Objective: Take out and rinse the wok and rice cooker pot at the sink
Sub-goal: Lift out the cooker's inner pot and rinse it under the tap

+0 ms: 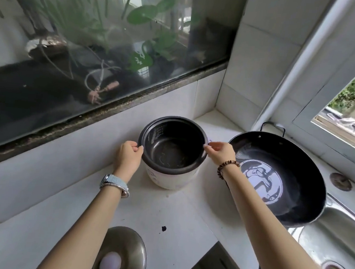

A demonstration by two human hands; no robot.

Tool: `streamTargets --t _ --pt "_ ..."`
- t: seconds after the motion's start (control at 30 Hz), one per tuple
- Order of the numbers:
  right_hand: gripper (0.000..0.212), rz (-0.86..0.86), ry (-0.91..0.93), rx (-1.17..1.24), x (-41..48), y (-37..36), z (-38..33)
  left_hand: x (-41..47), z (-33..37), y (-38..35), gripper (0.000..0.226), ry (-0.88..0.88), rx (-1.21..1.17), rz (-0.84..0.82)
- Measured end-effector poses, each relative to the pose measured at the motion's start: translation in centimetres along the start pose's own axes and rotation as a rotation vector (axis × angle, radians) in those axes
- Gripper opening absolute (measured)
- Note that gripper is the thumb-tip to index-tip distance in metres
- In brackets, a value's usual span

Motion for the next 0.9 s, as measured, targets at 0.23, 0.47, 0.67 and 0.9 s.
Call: streamTargets --t 0.23,0.47,0.67,0.9 --pt "0.027 -0.021 -0.017 -0.108 0.8 -0.2 -0.8 1.6 -0.2 -0.5 0.013 -0.015 0.013 -0.011" --pt "0.027 0.028 -0.021 -0.086 0.7 0.1 -1.2 2.3 0.0 -0.2 0.013 0.053 -0.080 0.016" --pt "0.029 0.080 0.025 -0.034 0.1 1.6 -2.7 2.2 2.3 2.0 0.007 0.008 -0.099 0.075" --pt "0.033 0.144 0.124 0.040 -2.1 4.9 -4.6 0.9 4.4 4.6 0.021 -0.055 -0.154 0.119"
Point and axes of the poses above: each hand's wrist, its own x-axis towards the middle knuckle, its own y-axis out of the back of the hand, z = x × y, the point moved 4 cm from there along x, towards the middle knuckle, and after that the axes turned 5 degrees about -y, right-handed, at the moved point
